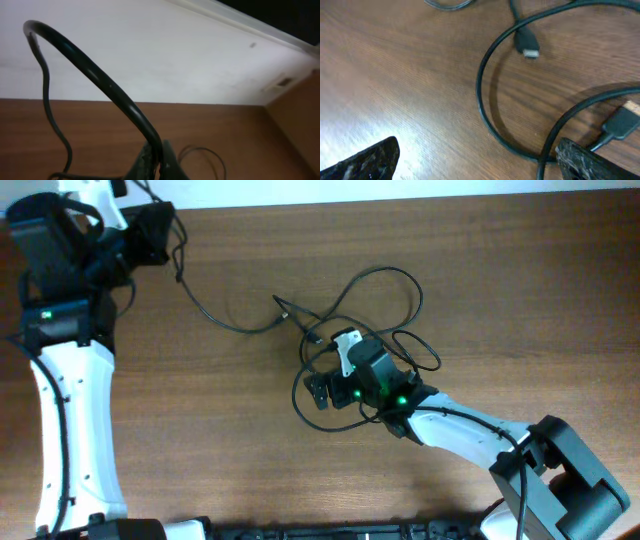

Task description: Untangle cables

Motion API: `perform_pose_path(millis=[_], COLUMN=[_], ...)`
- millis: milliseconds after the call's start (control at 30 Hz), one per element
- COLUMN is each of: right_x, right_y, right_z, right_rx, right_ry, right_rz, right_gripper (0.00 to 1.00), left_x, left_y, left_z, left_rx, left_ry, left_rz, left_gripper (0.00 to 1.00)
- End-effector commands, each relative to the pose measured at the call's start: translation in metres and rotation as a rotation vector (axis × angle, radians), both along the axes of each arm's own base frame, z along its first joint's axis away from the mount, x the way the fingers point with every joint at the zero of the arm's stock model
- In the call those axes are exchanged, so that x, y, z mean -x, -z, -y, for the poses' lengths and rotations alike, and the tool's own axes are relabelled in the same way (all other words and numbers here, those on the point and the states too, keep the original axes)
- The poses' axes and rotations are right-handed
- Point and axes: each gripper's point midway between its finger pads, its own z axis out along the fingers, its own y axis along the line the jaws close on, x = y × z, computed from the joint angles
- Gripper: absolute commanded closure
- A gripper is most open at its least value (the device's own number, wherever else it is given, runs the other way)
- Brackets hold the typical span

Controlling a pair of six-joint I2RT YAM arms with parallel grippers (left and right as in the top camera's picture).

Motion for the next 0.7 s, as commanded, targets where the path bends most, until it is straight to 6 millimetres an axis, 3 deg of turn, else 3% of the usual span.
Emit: perform_pose_path(millis=[0, 167, 300, 533, 667], right_x=[-0.020, -0.026, -0.022, -0.022, -0.022], right_y=[0.000, 0.014, 0.024, 0.023, 0.023], right_z=[0.022, 0.058, 0.070, 0.069, 0.069], right_rx=[-0.022, 0.024, 0.053, 0.052, 0.052], right_ry=[0.115, 0.200, 0.220, 0.220, 0.220], right_rz=[-0.019, -0.088, -0.135, -0.134, -0.134], right_gripper=[0.01, 0.01, 0.01, 0.01, 0.01], left_x=[0.001, -0.002, -0.003, -0.011, -0.020], left_y=[-0.003, 0.012, 0.014, 0.018, -0.005], left_z=[0.023, 0.018, 0.016, -0.030, -0.057], left_rx=[-0.063, -0.127, -0.134, -0.239, -0.276], left_ry=[0.046, -0.054, -0.068, -0.318, -0.467], left_rz=[0.030, -0.024, -0.033, -0.046, 0.044], left_gripper=[1.00, 1.00, 1.00, 1.00, 1.00])
